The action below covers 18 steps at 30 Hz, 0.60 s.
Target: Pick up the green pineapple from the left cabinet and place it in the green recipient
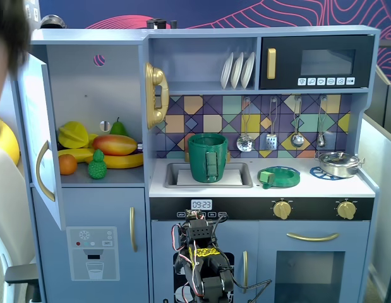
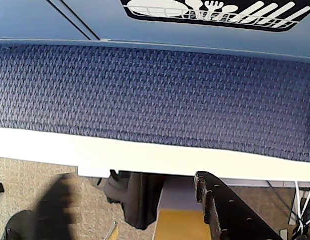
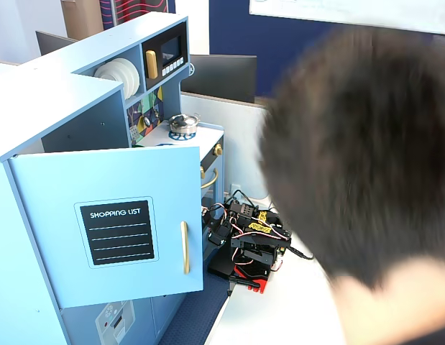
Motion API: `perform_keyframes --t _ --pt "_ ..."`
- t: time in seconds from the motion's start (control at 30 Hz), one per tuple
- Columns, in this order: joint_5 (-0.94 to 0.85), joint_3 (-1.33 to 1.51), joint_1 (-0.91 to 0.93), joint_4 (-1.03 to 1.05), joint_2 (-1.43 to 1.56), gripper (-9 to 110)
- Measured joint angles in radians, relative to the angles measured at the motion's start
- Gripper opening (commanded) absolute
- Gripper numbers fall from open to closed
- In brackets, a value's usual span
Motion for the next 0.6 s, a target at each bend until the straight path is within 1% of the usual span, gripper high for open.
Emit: perform_keyframes --t 0.03,0.13,0.37,0.47,0.6 --pt "0.000 0.000 0.000 0.000 0.000 0" --pt "-0.028 0.000 -0.015 0.000 0.000 0" --pt "-0.080 0.009 -0.118 -0.005 0.000 0" --pt "-0.060 0.025 -0.184 -0.048 -0.008 0" --pt "-0.040 0.026 -0.282 -0.247 -0.071 0"
